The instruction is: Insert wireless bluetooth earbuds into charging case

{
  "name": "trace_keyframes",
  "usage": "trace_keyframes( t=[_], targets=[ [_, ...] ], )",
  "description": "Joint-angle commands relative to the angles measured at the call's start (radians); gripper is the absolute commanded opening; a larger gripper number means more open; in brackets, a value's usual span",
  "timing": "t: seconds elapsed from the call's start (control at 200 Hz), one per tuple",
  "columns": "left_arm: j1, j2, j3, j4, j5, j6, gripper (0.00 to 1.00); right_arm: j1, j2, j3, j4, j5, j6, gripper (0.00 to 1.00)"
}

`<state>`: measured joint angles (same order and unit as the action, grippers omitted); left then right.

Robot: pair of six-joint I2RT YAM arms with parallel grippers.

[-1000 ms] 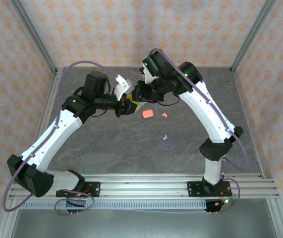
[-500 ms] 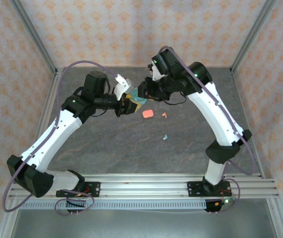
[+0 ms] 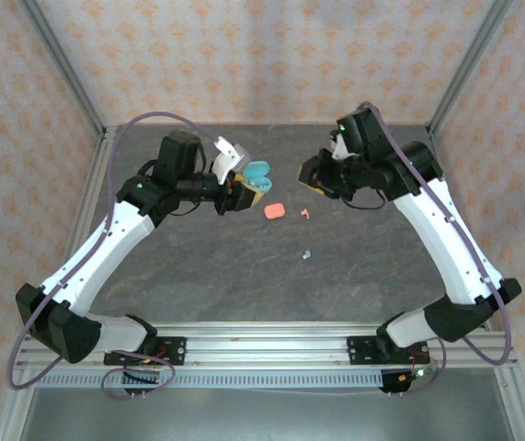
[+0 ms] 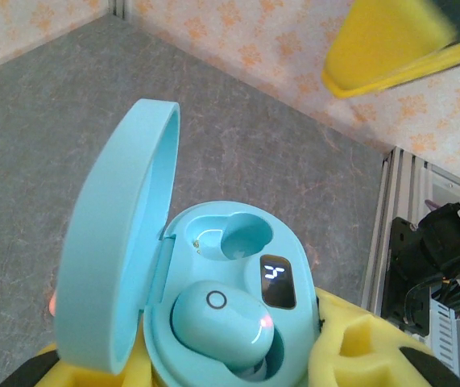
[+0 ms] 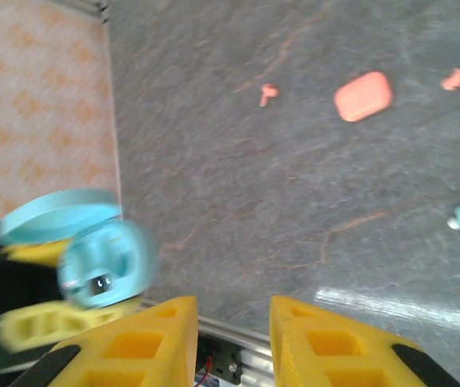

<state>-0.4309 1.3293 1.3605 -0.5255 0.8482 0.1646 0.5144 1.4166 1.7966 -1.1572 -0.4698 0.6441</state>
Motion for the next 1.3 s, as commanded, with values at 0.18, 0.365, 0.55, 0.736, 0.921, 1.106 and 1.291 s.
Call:
trace_keyframes(
  t=[0.18, 0.365, 0.55, 0.736, 0.921, 1.106, 1.291],
  targets=[
    [0.012, -0.023, -0.026, 0.008, -0.026, -0.010, 0.09, -0.068, -0.056, -0.433, 0.167, -0.008, 0.099, 0.27],
    [0.012, -0.045, -0.065, 0.015, -0.041, -0.014, 0.09, -0.068, 0.026, -0.596, 0.319, -0.009, 0.135, 0.27],
    [0.012, -0.030, -0.074, 0.035, -0.035, -0.024, 0.09, -0.060, 0.166, -0.616, 0.356, 0.011, 0.101, 0.27],
    [0.014, -0.008, -0.064, 0.017, -0.032, -0.007, 0.09, -0.059, 0.214, -0.665, 0.387, 0.034, 0.017, 0.24],
    [0.014, 0.018, -0.051, 0.001, -0.015, 0.008, 0.08, -0.060, 0.225, -0.711, 0.415, 0.080, -0.065, 0.24],
    [0.016, 0.042, -0.028, -0.016, -0.007, 0.025, 0.08, -0.060, 0.245, -0.754, 0.461, 0.084, -0.086, 0.24],
    [0.018, 0.061, -0.005, -0.047, -0.001, 0.042, 0.08, -0.049, 0.279, -0.753, 0.491, 0.070, -0.088, 0.24]
  ],
)
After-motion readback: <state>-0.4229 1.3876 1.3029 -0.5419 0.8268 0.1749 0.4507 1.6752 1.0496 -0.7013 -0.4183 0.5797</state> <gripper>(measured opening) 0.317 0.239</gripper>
